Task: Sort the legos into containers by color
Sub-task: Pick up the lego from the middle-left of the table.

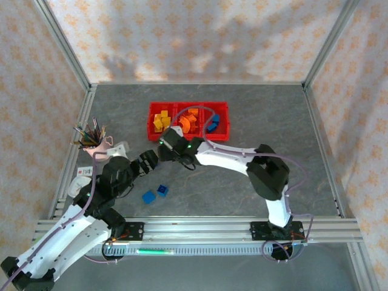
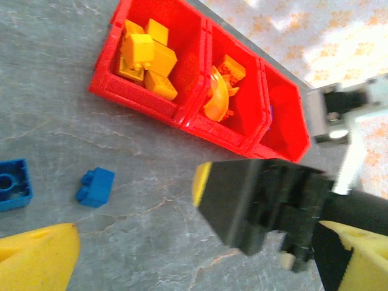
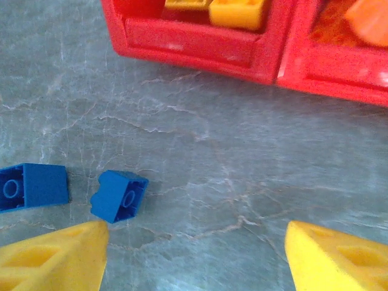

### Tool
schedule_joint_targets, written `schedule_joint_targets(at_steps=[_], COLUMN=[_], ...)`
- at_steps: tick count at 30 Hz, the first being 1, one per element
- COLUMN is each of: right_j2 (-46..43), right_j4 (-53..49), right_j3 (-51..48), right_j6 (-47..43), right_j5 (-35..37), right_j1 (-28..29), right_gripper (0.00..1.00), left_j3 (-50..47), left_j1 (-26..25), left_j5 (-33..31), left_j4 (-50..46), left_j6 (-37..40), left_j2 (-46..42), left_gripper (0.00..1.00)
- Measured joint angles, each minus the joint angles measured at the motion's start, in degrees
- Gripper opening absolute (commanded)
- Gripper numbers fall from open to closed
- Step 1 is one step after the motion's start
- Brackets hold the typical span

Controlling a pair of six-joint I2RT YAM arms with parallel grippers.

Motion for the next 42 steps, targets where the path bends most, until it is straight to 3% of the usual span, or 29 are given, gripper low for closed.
schedule_joint_targets(at_steps=[11,22,31,37,42], right_j2=[12.6,20.1,20.3,17.9,8.7], right_j4=[-0.6,-1.9,-3.3,-3.6,-2.9], right_j3=[12.6,18.6,19.2,16.1,6.6], right_j6=[0.6,1.4,1.4,1.2,1.2], right_j5=[-2.4,-3.4,-3.3,-2.5,-2.7], right_j1=[2.5,2.5,2.6,2.6,1.5], right_gripper=[0.73,0.51,0.29,0.27,0.25], left_j3=[-0.1,-0.1,-0.5,-0.5,-0.5], left_j1=[0.0,0.0,0.0,0.0,0.0], left_j5=[-2.8,-3.3,-3.2,-2.8,-1.9], left_j4=[-5.5,-6.2,-6.1,-6.0,-4.6], left_j6=[-3.0,-4.0,-4.4,-4.4,-4.3], left_j2=[-4.4,-5.0,-4.6,-4.5,-2.7], left_gripper=[0.99,0.99,0.99,0.99,0.99])
